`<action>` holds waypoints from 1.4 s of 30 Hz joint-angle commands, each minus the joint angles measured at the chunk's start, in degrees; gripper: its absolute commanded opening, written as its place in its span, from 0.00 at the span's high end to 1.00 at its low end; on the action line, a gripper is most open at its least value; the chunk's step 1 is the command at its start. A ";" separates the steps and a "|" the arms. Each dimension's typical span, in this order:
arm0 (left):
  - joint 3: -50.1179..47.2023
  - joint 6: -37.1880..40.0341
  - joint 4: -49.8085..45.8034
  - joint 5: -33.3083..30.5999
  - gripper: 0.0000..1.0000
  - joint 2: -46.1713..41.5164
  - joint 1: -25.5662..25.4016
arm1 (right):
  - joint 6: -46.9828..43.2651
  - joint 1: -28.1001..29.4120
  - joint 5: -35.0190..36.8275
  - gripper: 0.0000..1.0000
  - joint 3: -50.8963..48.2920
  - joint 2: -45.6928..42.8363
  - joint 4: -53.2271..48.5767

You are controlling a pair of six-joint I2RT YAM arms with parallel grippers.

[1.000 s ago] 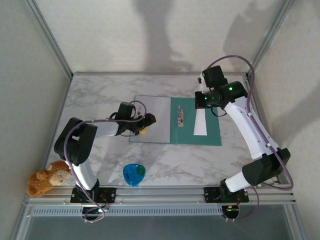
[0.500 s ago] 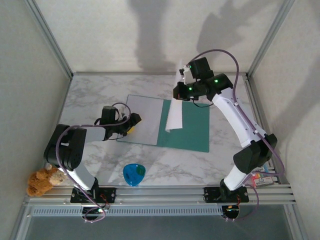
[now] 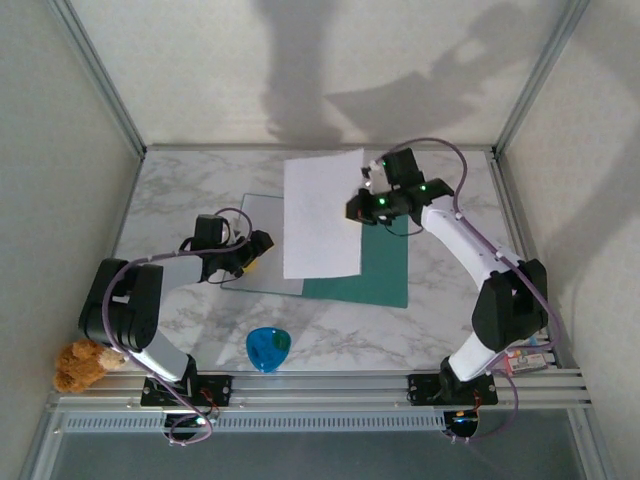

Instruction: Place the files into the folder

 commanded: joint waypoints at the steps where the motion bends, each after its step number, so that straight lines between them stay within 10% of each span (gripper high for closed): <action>1: -1.15 2.11 -5.37 -1.35 0.13 -0.72 0.55 | -3.83 -3.43 3.89 1.00 -5.29 0.65 4.46; 42: 2.45 5.29 -10.16 -1.54 0.15 1.51 0.97 | -19.13 -8.81 7.26 1.00 -16.10 2.08 5.67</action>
